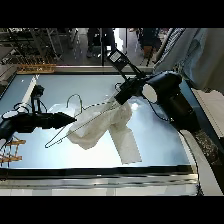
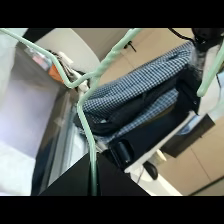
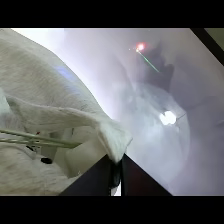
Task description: Fold the clothes and pants, and hang the long-sleeved shirts on hangers.
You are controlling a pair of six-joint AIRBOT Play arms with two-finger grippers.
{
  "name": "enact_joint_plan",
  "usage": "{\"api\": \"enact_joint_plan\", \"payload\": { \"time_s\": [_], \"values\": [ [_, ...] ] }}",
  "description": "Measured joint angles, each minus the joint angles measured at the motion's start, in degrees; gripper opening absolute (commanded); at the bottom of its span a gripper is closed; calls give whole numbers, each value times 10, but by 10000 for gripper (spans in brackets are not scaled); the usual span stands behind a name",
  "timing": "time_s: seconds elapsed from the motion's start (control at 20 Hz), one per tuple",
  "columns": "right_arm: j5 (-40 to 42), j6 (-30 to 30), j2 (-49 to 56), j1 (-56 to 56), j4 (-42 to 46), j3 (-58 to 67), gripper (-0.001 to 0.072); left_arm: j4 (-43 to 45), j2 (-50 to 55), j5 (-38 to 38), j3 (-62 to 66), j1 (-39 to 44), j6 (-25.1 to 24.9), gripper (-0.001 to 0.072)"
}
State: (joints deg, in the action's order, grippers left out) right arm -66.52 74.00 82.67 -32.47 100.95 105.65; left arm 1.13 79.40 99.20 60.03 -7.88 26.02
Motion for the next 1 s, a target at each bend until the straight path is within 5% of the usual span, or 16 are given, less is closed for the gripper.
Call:
{"api": "enact_joint_plan", "payload": {
  "time_s": [0.15, 0.55, 1.0],
  "values": [
    [-6, -47, -1, 0, -12, 0, 41, -3, 1, 26, 0, 1, 5, 12],
    [-59, -291, -46, -59, -177, 0, 41, -9, 21, 46, 0, 1, 30, 12],
    [-154, -311, -74, -103, -228, 0, 41, -120, 58, 47, 1, -2, -1, 12]
  ]
}}
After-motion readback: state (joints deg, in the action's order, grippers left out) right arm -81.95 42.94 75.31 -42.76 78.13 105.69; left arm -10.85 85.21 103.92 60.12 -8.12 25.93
